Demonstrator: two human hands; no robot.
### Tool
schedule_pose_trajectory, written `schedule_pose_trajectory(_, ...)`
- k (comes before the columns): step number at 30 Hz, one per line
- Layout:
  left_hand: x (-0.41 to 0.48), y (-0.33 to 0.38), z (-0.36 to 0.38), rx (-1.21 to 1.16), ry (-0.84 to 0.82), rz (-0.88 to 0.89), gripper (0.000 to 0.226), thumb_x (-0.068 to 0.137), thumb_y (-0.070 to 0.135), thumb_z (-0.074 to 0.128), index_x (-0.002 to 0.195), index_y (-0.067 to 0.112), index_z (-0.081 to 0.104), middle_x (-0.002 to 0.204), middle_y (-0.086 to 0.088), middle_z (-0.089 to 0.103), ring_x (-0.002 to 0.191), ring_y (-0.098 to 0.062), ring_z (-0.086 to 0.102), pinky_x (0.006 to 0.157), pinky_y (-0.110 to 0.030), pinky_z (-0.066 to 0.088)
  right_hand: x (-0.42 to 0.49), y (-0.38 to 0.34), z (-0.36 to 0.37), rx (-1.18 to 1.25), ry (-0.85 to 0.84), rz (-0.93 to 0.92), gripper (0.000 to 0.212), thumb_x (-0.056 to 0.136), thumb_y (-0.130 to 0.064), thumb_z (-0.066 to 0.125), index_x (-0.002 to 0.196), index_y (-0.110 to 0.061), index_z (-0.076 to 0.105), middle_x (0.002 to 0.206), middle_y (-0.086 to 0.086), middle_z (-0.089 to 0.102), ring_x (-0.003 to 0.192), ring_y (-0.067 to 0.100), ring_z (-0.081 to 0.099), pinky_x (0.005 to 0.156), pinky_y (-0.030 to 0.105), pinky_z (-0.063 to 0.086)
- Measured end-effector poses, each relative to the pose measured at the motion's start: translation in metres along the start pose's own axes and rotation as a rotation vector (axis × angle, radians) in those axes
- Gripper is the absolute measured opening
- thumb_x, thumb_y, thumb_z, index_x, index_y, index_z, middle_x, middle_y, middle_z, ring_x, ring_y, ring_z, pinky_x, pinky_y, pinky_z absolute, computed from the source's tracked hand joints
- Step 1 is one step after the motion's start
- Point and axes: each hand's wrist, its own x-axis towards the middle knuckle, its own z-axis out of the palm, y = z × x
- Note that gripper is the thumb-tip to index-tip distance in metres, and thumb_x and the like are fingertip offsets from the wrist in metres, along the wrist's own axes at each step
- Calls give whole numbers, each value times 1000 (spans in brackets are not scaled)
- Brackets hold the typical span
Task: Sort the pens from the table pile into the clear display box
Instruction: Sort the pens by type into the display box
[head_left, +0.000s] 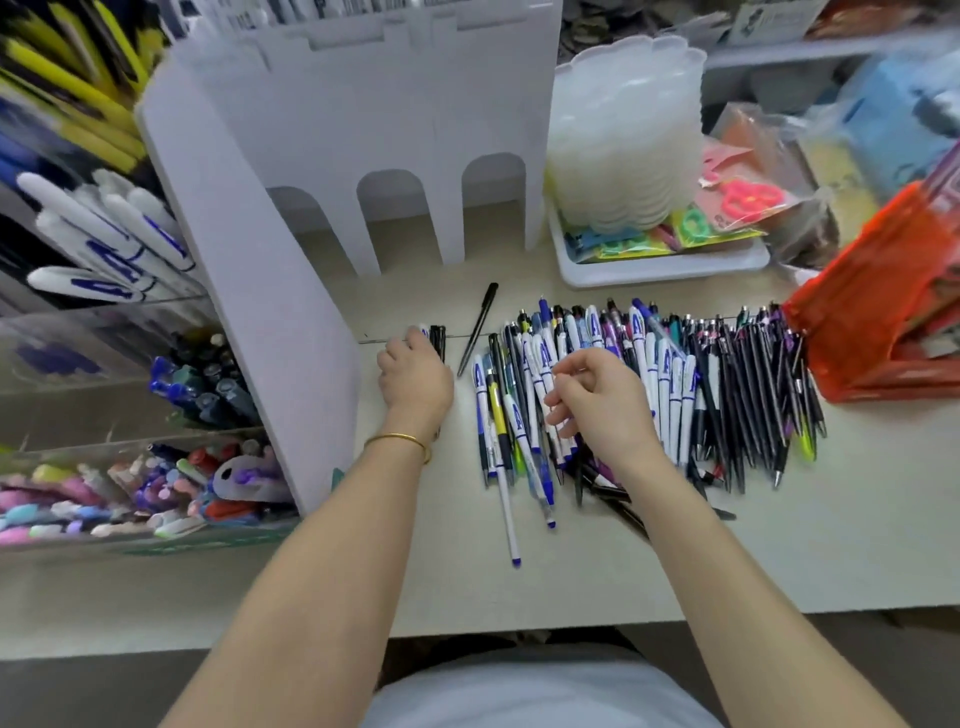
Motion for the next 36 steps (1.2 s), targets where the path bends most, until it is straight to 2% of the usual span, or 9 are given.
schedule_pose_trajectory(5, 35, 29, -4, -40, -43, 37, 64, 98, 43, 44, 143, 1, 28, 144, -23, 31, 130, -39, 31, 107, -41, 29, 9, 4, 0, 0, 9, 31, 22, 94, -1, 45, 90, -20, 55, 78, 7, 65, 55, 11, 60, 49, 22, 48)
schedule_pose_trajectory(8, 43, 38, -3, 36, -56, 72, 70, 93, 46, 54, 141, 3, 29, 142, -20, 32, 128, -36, 33, 103, -39, 34, 11, 8, 1, 3, 6, 50, 24, 93, -1, 45, 88, -21, 55, 76, 6, 64, 52, 7, 59, 48, 22, 47)
schedule_pose_trajectory(14, 44, 18, -2, 85, -55, 41, 48, 94, 8, 48, 136, -6, 30, 140, -24, 34, 126, -40, 37, 105, -38, 29, 16, 11, -1, 25, -5, 57, 21, 94, -1, 45, 90, -19, 55, 77, 7, 64, 57, 12, 59, 50, 24, 50)
schedule_pose_trajectory(17, 20, -1, 5, 132, -27, 36, 42, 90, -1, 41, 130, -10, 32, 135, -26, 38, 121, -39, 40, 101, -37, 30, 20, 9, -1, 35, -14, 62, 19, 94, -1, 45, 93, -16, 56, 79, 8, 65, 58, 12, 59, 49, 22, 51)
schedule_pose_trajectory(21, -43, -6, 15, -5, -96, -66, 58, 87, -6, 39, 141, -5, 20, 138, -25, 31, 121, -40, 37, 101, -40, 34, 28, 8, 0, 16, -24, 43, 16, 95, -2, 44, 99, -11, 56, 79, 7, 65, 58, 12, 60, 50, 23, 51)
schedule_pose_trajectory(24, -78, 4, 16, -115, -180, -87, 75, 93, 5, 42, 153, 13, -2, 140, -20, 26, 122, -36, 34, 103, -39, 33, 32, 6, 1, 34, -27, 31, 16, 95, -2, 44, 100, -11, 56, 80, 9, 65, 58, 12, 60, 50, 23, 49)
schedule_pose_trajectory(27, -89, 11, 18, -204, -211, -28, 74, 99, 25, 41, 153, 26, -9, 139, -15, 25, 121, -31, 32, 102, -37, 32, 35, 5, 2, 32, -25, 21, 16, 95, -2, 44, 102, -10, 56, 81, 10, 66, 58, 12, 60, 50, 23, 49)
schedule_pose_trajectory(30, -99, 13, 25, -173, -169, 36, 82, 96, 53, 42, 153, 26, -10, 143, -13, 22, 123, -29, 30, 102, -34, 31, 35, 6, 3, 48, -22, 12, 16, 94, -3, 45, 102, -11, 56, 81, 9, 66, 58, 11, 61, 51, 24, 49)
schedule_pose_trajectory(36, -105, 23, 43, -76, 13, 26, 83, 93, 63, 36, 154, 22, -1, 151, -16, 20, 130, -30, 27, 106, -37, 29, 33, 4, 8, 65, -41, 8, 16, 94, -2, 44, 103, -9, 56, 82, 11, 66, 59, 12, 60, 51, 25, 52)
